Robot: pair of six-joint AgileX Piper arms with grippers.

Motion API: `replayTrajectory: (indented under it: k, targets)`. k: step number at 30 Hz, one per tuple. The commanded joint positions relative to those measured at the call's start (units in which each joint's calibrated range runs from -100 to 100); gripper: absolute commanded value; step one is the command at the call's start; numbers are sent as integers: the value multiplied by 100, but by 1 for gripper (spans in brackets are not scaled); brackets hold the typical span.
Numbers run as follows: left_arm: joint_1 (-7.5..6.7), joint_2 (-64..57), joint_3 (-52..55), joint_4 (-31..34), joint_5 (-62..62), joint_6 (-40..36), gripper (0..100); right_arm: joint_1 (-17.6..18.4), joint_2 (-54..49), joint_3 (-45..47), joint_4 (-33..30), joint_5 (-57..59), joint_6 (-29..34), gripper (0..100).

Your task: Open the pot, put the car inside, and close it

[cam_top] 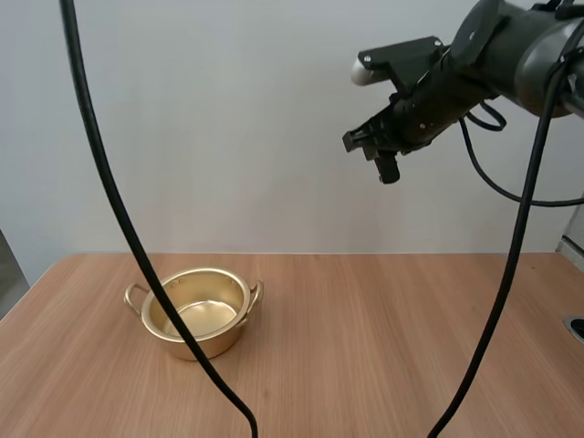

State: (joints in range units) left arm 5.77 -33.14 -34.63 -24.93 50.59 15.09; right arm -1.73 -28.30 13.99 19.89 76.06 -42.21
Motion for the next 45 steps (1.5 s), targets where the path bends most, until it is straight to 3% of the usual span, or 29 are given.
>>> replayTrajectory:
  k: [1, 5, 8, 15, 27, 37, 45]
  targets:
    - [-1, 1, -1, 0, -120, 2, 0, 5, -9, -614, 315, 162, 2, 0]
    - [-1, 1, -1, 0, -377, 2, 0, 261, 68, -1013, 1017, 736, -428, 0]
    - [-1, 1, -1, 0, -360, 13, 0, 669, 259, -1075, 1084, 852, -439, 0]
    - [-1, 1, -1, 0, -344, 23, 0, 1605, 1187, -1075, 634, 1057, -387, 0]
    - [-1, -24, -1, 0, -167, 24, 0, 2633, 2806, -1075, 225, 984, -508, 0]
    - [-1, -109, -1, 0, 185, 32, 0, 2995, 3405, -764, -43, 463, -484, 0]
    - [-1, -109, -1, 0, 185, 32, 0, 3021, 4053, -530, -814, -246, -223, 0]
